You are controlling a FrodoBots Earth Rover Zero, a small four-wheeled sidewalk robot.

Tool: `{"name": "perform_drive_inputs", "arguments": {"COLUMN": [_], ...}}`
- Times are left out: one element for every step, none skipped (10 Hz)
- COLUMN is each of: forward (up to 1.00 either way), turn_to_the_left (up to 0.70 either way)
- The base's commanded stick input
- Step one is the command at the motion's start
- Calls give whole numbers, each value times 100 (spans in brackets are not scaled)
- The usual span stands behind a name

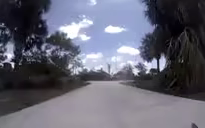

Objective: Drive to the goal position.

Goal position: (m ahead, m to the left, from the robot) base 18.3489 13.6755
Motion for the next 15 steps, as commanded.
{"name": "perform_drive_inputs", "arguments": {"forward": [85, 85, 85, 85, 85, 85, 85, 85, 85, 85, 85, 85, 85, 85, 85], "turn_to_the_left": [0, 0, 0, 0, 0, 0, 0, 0, 0, 0, 0, 0, 0, 0, 0]}}
